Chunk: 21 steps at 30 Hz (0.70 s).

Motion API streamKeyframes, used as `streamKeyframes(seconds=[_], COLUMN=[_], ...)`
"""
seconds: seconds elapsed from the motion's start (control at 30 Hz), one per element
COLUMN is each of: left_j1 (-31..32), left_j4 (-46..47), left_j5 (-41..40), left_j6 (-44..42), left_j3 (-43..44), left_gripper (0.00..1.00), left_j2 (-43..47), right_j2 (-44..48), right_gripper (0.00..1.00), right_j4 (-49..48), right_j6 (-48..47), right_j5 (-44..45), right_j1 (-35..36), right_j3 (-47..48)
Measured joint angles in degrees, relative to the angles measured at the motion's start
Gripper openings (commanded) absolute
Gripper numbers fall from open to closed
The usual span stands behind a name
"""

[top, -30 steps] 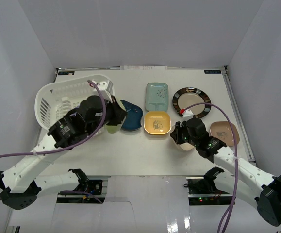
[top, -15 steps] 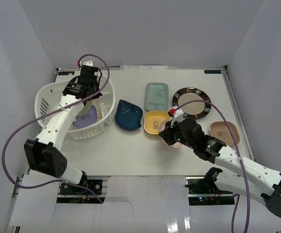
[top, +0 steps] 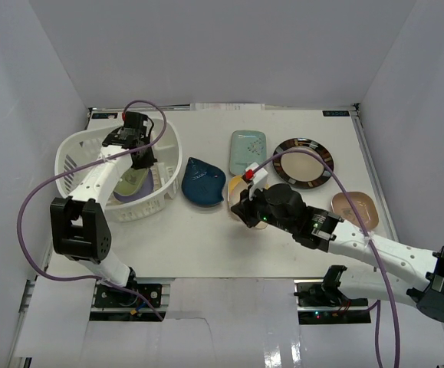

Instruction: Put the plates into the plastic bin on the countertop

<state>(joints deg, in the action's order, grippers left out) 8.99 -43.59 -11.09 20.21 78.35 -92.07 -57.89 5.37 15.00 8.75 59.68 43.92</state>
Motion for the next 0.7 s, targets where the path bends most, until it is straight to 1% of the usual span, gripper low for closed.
streamKeyframes(seconds=[0.07, 0.17, 0.2, 0.27, 0.33, 0.4, 0.43, 0.53, 0.6, 0.7], left_j1=[0.1, 0.1, 0.1, 0.1, 0.1, 0.1, 0.1, 0.1, 0.1, 0.1], left_j4=[-0.2, -0.3, -0.4, -0.5, -0.5, -0.5, -0.2, 2.4, 4.8, 9.1], left_j5=[0.5, 0.5, 0.3, 0.5, 1.1, 2.1, 3.0, 5.3, 6.8, 9.0], left_j6=[0.0, -0.2, 0.0, -0.1, 0.2, 0.7, 0.9, 2.1, 3.0, 4.7], left_j3=[-1.4, -3.0, -3.3, -3.4, -3.3, -2.7, -2.3, -1.0, -0.7, -0.6], left_gripper=[0.06, 0.46, 0.66, 0.8, 0.88, 0.91, 0.95, 0.97, 0.98, 0.98], left_j2=[0.1, 0.2, 0.3, 0.7, 2.0, 4.6, 6.5, 13.9, 20.4, 32.4], right_j2=[-2.3, -6.2, -7.6, -10.3, -13.4, -15.5, -17.0, -21.3, -24.5, -30.9], right_gripper=[0.08, 0.08, 0.08, 0.08, 0.08, 0.08, 0.08, 0.08, 0.08, 0.08], right_j4=[-0.7, -2.4, -2.8, -3.4, -4.1, -4.3, -4.5, -4.8, -5.5, -6.1], right_j6=[-0.8, -2.0, -2.4, -3.2, -4.2, -5.1, -5.7, -8.2, -10.3, -15.4], right_j5=[0.3, 0.8, 1.0, 1.3, 1.7, 1.8, 1.9, 1.9, 1.7, 1.0], right_j1=[1.2, 2.8, 3.4, 4.5, 5.7, 6.5, 7.0, 7.9, 8.2, 8.3], right_j3=[2.5, 6.4, 7.7, 10.5, 13.9, 16.1, 17.8, 22.8, 26.7, 33.8])
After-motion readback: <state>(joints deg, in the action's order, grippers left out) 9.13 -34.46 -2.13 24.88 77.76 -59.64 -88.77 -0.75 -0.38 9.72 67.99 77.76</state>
